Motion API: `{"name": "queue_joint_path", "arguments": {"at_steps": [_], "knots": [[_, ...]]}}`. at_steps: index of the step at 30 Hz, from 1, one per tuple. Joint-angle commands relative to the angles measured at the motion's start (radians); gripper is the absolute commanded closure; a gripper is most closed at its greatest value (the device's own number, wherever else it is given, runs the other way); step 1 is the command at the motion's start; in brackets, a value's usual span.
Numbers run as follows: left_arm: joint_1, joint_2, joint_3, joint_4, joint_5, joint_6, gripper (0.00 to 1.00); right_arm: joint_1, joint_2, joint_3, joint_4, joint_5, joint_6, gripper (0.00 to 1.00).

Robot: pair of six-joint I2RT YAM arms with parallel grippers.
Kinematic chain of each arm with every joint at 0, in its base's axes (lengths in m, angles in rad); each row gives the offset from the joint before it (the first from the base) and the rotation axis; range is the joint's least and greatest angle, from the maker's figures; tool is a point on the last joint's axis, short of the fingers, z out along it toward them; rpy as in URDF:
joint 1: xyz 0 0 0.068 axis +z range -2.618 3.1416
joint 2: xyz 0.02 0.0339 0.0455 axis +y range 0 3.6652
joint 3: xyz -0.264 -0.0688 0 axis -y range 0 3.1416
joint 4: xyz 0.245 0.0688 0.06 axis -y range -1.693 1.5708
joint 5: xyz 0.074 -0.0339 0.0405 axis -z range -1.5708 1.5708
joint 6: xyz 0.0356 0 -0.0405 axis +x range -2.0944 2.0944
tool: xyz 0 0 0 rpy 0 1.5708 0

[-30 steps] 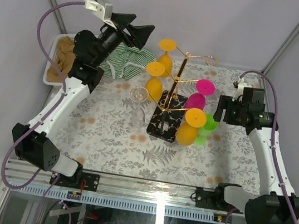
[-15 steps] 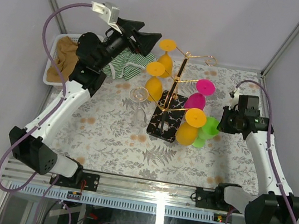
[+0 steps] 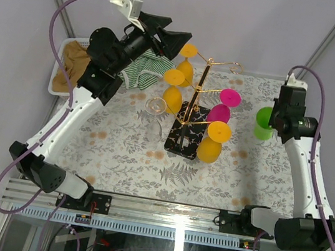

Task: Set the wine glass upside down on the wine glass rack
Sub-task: Pick up the wine glass at the center of the board.

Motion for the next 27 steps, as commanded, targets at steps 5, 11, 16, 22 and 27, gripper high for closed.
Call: {"name": "queue_joint_path", "arguments": {"at_steps": [5, 11, 16, 22, 27], "knots": [[-0.058, 0.087, 0.113, -0.143, -0.031, -0.001, 0.0, 0.0, -0.03, 0.202, 0.286, 0.166, -0.181, 1.0], [-0.12, 0.155, 0.138, -0.157, -0.085, 0.0, 0.0, 0.001, -0.014, 0.258, 0.451, 0.004, -0.25, 1.0], [-0.162, 0.214, 0.17, -0.137, -0.126, 0.003, 0.0, 0.005, -0.024, 0.226, 0.601, -0.185, -0.191, 1.0], [-0.196, 0.278, 0.228, -0.122, -0.165, 0.02, 0.0, 0.164, 0.011, 0.236, 0.686, -0.141, -0.282, 1.0], [-0.218, 0.309, 0.269, -0.109, -0.182, 0.02, 0.0, 0.25, 0.069, 0.27, 0.701, -0.061, -0.322, 1.0]]}}
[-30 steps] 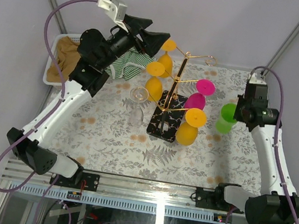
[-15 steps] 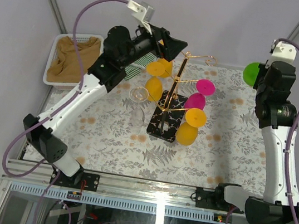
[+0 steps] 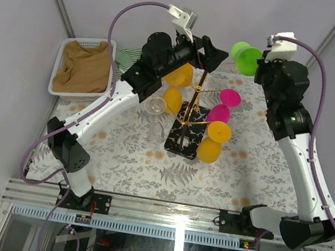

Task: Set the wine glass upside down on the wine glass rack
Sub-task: Pick up the wine glass at the center of the board, then turn the wine glass upside down at the wine rack.

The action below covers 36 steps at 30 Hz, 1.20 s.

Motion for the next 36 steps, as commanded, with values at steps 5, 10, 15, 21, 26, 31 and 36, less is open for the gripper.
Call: {"name": "queue_joint_path", "arguments": {"at_steps": [5, 10, 15, 21, 26, 31, 36], "knots": [[-0.042, 0.004, 0.063, 0.048, -0.084, 0.038, 0.0, 0.09, 0.061, 0.061, 0.122, 0.123, -0.061, 1.0], [-0.078, 0.025, 0.091, 0.003, -0.154, 0.108, 0.0, 0.154, 0.091, 0.087, 0.135, 0.192, -0.106, 1.0], [-0.102, 0.067, 0.126, -0.021, -0.205, 0.165, 0.0, 0.217, 0.108, 0.099, 0.167, 0.225, -0.147, 1.0], [-0.109, 0.094, 0.16, -0.055, -0.258, 0.208, 0.03, 0.261, 0.115, 0.111, 0.171, 0.293, -0.177, 1.0], [-0.112, 0.1, 0.162, -0.072, -0.303, 0.239, 0.08, 0.277, 0.113, 0.116, 0.165, 0.328, -0.188, 1.0], [-0.113, 0.1, 0.162, -0.075, -0.317, 0.253, 0.22, 0.279, 0.109, 0.116, 0.163, 0.341, -0.189, 1.0], [-0.114, 0.105, 0.158, -0.065, -0.304, 0.268, 0.5, 0.282, 0.105, 0.116, 0.147, 0.328, -0.171, 1.0]]}}
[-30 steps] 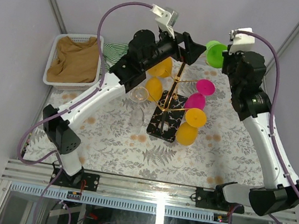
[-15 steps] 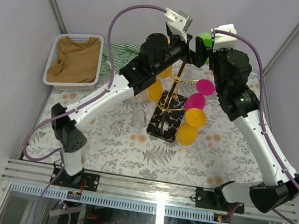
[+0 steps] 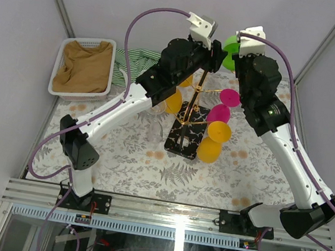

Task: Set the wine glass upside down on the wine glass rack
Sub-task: Turn the wine glass upside down at the wine rack.

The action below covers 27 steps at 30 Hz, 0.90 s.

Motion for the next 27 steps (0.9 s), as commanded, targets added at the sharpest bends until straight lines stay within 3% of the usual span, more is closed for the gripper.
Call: {"name": "queue_joint_path", "arguments": {"at_steps": [1, 8, 14, 18, 23, 27], "knots": [[-0.005, 0.006, 0.035, 0.026, -0.011, 0.04, 0.53, 0.014, -0.018, 0.047, 0.049, 0.018, 0.009, 1.0], [-0.005, 0.02, 0.041, 0.031, 0.002, 0.042, 0.6, 0.024, -0.018, 0.053, 0.049, -0.003, 0.032, 1.0], [-0.005, 0.038, 0.055, 0.026, -0.016, 0.05, 0.83, 0.058, 0.027, 0.1, 0.043, 0.018, 0.029, 1.0], [-0.005, 0.04, 0.06, 0.024, -0.029, 0.057, 0.9, 0.082, 0.047, 0.112, 0.055, 0.026, 0.028, 1.0], [-0.005, 0.035, 0.052, 0.031, -0.041, 0.057, 1.0, 0.098, 0.038, 0.098, 0.074, 0.021, 0.036, 0.87], [-0.005, 0.039, 0.042, 0.048, -0.055, 0.051, 1.0, 0.101, 0.017, 0.096, 0.059, -0.012, 0.079, 0.7]]}}
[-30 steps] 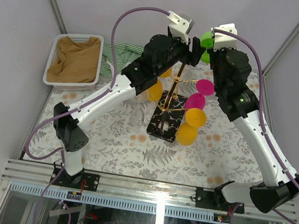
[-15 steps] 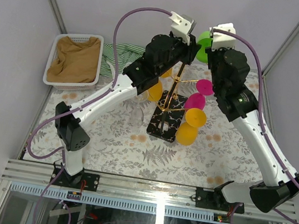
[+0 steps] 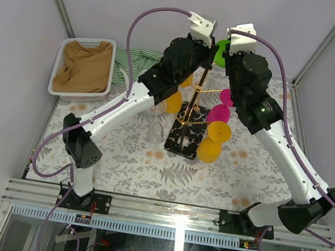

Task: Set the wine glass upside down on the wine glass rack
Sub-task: Turn the wine glass upside down at the wine rack.

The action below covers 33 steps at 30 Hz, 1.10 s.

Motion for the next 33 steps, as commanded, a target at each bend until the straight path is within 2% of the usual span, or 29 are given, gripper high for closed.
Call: {"name": "queue_joint_path", "arguments": {"at_steps": [1, 7, 12, 16, 22, 24, 29, 33], "knots": [[-0.01, 0.013, 0.014, 0.055, 0.002, 0.005, 1.0, 0.025, -0.039, 0.041, 0.054, -0.074, 0.063, 0.66], [-0.011, 0.025, 0.004, 0.088, -0.036, 0.009, 1.0, 0.027, -0.087, 0.028, 0.04, -0.159, 0.135, 0.43], [-0.009, 0.024, -0.021, 0.134, -0.067, 0.016, 1.0, 0.027, -0.12, 0.023, 0.028, -0.185, 0.158, 0.35], [0.009, 0.004, -0.053, 0.182, -0.087, 0.014, 1.0, 0.027, -0.18, -0.023, 0.033, -0.154, 0.175, 0.24], [0.105, -0.056, -0.129, 0.3, 0.044, -0.12, 1.0, 0.01, -0.206, 0.007, -0.035, -0.167, 0.258, 0.12], [0.125, -0.103, -0.228, 0.433, 0.077, -0.127, 1.0, -0.03, -0.208, 0.014, -0.041, -0.238, 0.326, 0.09], [0.135, -0.229, -0.558, 0.881, 0.077, -0.057, 1.0, -0.212, -0.198, 0.009, -0.013, -0.525, 0.575, 0.09], [0.145, -0.275, -0.74, 1.203, 0.091, -0.13, 1.0, -0.231, -0.182, -0.001, 0.063, -0.623, 0.665, 0.08]]}}
